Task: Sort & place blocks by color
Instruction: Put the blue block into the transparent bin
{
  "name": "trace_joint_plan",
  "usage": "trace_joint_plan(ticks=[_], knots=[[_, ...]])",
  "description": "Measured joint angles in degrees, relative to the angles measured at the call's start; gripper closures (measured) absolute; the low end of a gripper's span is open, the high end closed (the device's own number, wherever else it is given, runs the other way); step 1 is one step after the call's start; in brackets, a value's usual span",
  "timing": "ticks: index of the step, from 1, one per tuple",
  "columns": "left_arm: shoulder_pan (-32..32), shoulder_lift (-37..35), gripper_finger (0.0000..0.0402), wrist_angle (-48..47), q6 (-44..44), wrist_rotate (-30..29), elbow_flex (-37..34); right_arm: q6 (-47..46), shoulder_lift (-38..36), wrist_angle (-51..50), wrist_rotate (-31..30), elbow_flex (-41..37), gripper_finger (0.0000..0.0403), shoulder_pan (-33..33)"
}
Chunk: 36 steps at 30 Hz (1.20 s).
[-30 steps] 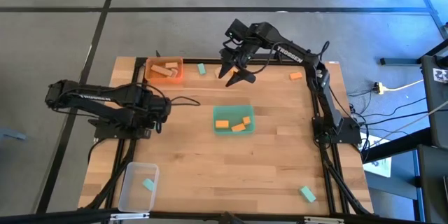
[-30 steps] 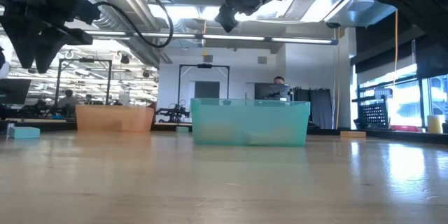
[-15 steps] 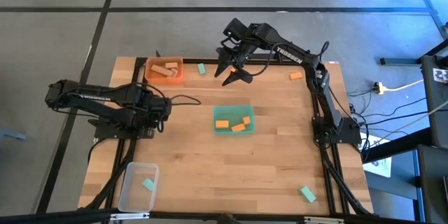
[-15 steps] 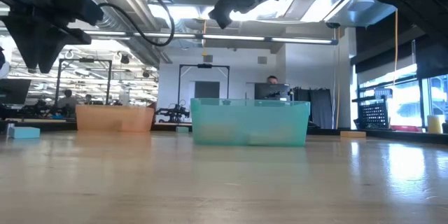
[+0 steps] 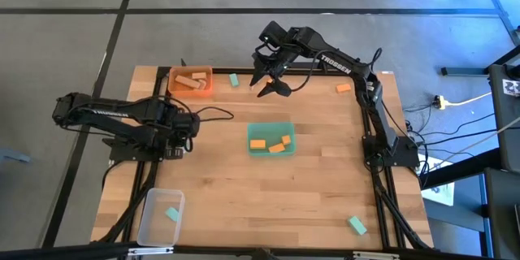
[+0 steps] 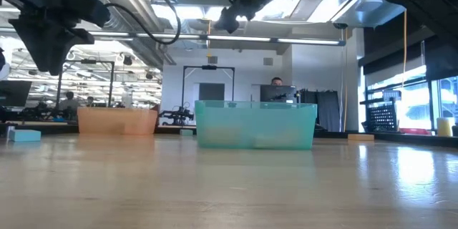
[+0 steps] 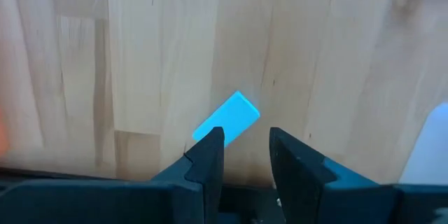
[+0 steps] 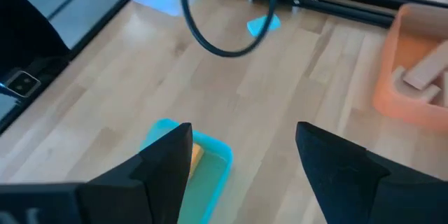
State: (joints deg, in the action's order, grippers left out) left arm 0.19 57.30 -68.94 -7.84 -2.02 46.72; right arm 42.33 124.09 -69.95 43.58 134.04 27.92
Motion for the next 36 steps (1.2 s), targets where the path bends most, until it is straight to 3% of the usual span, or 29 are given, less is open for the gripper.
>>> trace_joint_plan(ticks=[10, 14, 24, 31, 36], knots=[[0.0, 0.0, 0.0284, 1.6, -5.6, 1.0, 0.0, 0.0, 0.0, 0.0, -1.1, 0.0, 0.0148, 0.0], [0.0, 0.0, 0.0257, 2.6, -5.3, 4.6, 0.0, 0.0, 0.0, 0.0, -1.1, 0.0, 0.0148, 0.0], [0.0, 0.0, 0.0164, 3.1, -13.2, 4.3, -1.3, 0.0, 0.0, 0.0, -1.1, 0.0, 0.0148, 0.0], [0.0, 0.1, 0.0146, 7.6, -11.5, 2.8, -5.7, 0.0, 0.0, 0.0, -1.0, 0.0, 0.0148, 0.0], [-0.5, 1.5, 0.0148, 7.9, -27.9, 2.6, -7.1, 0.0, 0.0, 0.0, -1.0, 0.0, 0.0148, 0.0]])
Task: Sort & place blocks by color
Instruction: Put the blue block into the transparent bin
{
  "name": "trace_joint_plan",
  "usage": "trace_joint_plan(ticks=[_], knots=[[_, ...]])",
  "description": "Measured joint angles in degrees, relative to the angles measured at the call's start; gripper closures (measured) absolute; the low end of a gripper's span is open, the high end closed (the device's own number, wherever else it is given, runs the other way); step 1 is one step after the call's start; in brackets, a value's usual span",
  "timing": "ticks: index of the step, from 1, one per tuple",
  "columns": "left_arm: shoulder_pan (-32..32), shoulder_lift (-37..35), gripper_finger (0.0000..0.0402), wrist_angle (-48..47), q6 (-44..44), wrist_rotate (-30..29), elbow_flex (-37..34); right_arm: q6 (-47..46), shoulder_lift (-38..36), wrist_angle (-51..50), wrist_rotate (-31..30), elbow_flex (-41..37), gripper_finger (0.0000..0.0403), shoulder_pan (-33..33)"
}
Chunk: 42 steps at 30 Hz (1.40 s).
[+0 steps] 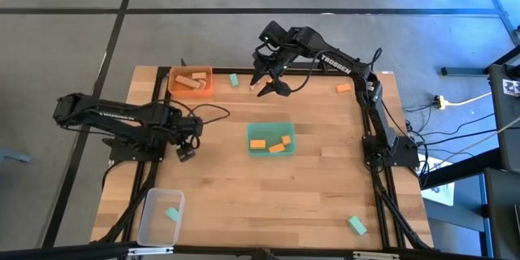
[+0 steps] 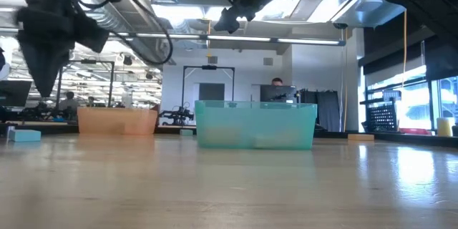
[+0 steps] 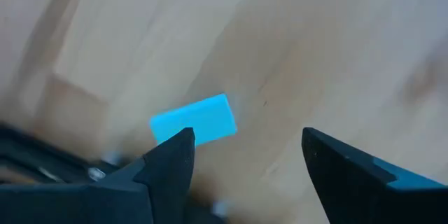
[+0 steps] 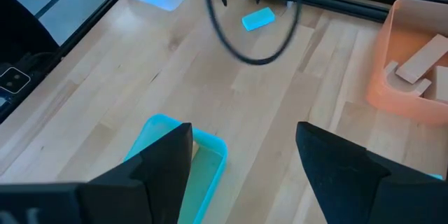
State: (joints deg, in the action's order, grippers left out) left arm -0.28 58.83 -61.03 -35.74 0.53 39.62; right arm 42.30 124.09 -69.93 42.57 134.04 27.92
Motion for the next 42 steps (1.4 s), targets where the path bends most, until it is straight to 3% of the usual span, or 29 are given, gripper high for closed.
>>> trace_joint_plan(ticks=[9, 17, 27, 42], knots=[[-0.2, 1.2, 0.0150, 3.3, -50.2, -3.5, -0.2, 0.0, 0.0, 0.6, 0.0, 0.0, 0.0148, 0.0], [3.2, 1.2, 0.0150, 3.2, -83.6, -9.7, -0.2, 0.0, 0.0, 2.1, 0.0, 0.0, 0.0148, 0.0], [6.8, 7.2, 0.0150, -2.7, -100.5, -10.0, -0.2, 0.0, 0.0, 3.0, 0.0, 0.0, 0.0148, 0.0], [7.2, 19.9, 0.0150, -2.7, -107.1, -8.6, -2.0, 0.0, 0.0, 3.1, 0.0, 0.0, 0.0148, 0.0]])
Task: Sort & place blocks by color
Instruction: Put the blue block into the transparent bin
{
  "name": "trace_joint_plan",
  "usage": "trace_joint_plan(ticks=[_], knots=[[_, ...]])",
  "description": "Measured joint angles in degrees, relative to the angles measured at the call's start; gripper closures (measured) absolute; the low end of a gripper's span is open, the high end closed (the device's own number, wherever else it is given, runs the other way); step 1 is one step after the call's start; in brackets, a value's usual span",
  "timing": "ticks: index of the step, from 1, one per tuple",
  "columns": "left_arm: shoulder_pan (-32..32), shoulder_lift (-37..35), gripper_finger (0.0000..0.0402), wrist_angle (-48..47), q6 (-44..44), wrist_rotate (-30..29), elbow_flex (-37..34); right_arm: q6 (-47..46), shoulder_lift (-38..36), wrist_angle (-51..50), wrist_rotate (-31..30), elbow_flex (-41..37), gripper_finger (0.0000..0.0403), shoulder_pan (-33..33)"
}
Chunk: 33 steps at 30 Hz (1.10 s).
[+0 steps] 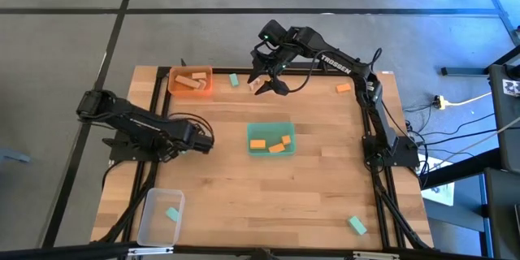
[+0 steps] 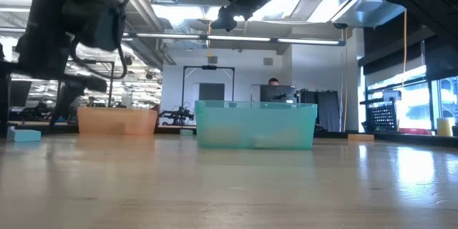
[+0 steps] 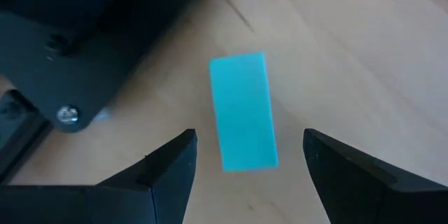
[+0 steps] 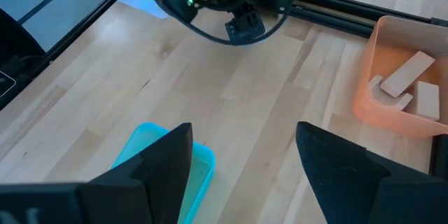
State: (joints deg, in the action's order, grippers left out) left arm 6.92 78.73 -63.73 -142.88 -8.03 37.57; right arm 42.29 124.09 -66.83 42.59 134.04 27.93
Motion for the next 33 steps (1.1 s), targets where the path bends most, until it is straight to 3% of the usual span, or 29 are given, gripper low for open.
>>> trace_joint_plan(ticks=[7, 18, 33], knots=[[0.1, 0.4, 0.0150, 11.7, -2.3, -1.0, -6.8, 0.0, 0.0, 0.0, 0.0, 0.0, 0.0148, 0.0], [0.1, 0.7, 0.0156, 10.0, -0.2, -1.3, -6.3, 0.0, 0.0, 0.3, 0.0, 0.0, 0.0148, 0.0], [0.0, 0.7, 0.0278, 10.6, 3.5, -1.6, -6.3, 0.0, 0.0, 0.4, 0.0, 0.0, 0.0148, 0.0]])
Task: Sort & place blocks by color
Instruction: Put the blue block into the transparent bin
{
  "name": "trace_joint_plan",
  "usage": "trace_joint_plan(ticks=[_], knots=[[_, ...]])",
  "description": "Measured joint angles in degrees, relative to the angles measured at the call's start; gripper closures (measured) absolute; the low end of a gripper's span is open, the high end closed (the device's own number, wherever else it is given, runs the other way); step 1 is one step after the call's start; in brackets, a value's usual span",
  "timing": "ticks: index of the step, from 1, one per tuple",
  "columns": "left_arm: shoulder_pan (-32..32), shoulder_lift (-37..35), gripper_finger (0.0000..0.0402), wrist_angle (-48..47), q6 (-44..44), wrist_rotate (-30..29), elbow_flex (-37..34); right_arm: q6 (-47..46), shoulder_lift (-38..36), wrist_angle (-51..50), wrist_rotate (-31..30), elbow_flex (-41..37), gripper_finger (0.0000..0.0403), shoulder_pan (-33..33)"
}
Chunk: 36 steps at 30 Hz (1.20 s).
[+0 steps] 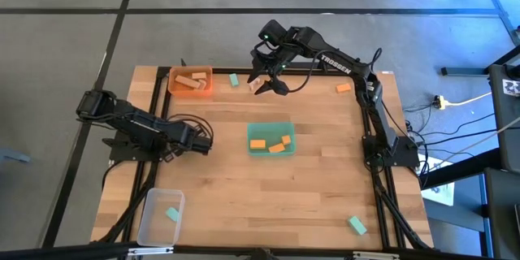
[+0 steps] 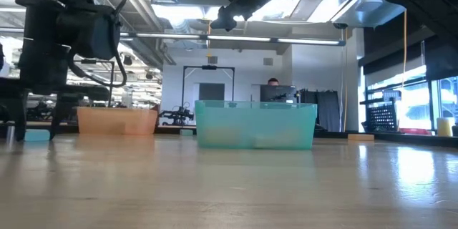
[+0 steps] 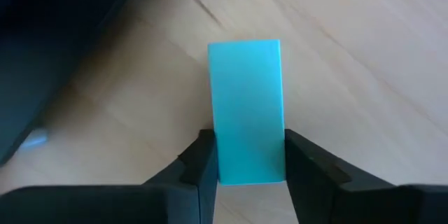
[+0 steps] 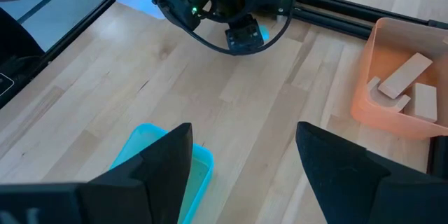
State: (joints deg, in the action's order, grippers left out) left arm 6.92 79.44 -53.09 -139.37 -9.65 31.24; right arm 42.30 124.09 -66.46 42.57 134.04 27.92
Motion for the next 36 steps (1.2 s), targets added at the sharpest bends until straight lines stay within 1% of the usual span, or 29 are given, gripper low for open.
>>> trace_joint_plan(ticks=[6, 9, 17, 21, 25, 31, 36], knots=[[0.0, 0.0, 0.0277, -0.1, 7.4, -1.7, 0.0, 0.0, 0.0, 0.0, 0.0, 0.0, 0.0148, 0.0], [0.0, 0.0, 0.0272, -0.1, 9.4, -1.7, 0.0, 0.0, 0.0, 0.0, 0.0, 0.0, 0.0148, 0.0], [0.0, 0.0, 0.0270, 0.4, 18.3, -2.5, -0.1, 0.0, 0.0, 0.0, 0.0, 0.0, 0.0148, 0.0], [0.6, 0.0, 0.0270, 0.6, 18.2, -3.2, -0.1, 0.0, 0.0, 0.0, 0.0, 0.0, 0.0148, 0.0], [2.2, 0.1, 0.0269, 0.9, 19.3, -5.6, -0.2, 0.0, 0.0, 0.0, 0.0, 0.0, 0.0148, 0.0], [2.9, 0.1, 0.0269, 1.3, 20.1, -5.9, -0.2, 0.0, 0.0, 0.0, 0.0, 0.0, 0.0148, 0.0], [2.9, -1.5, 0.0271, 1.7, 25.7, -5.7, -0.1, 0.0, 0.0, 0.0, 0.0, 0.0, 0.0148, 0.0]])
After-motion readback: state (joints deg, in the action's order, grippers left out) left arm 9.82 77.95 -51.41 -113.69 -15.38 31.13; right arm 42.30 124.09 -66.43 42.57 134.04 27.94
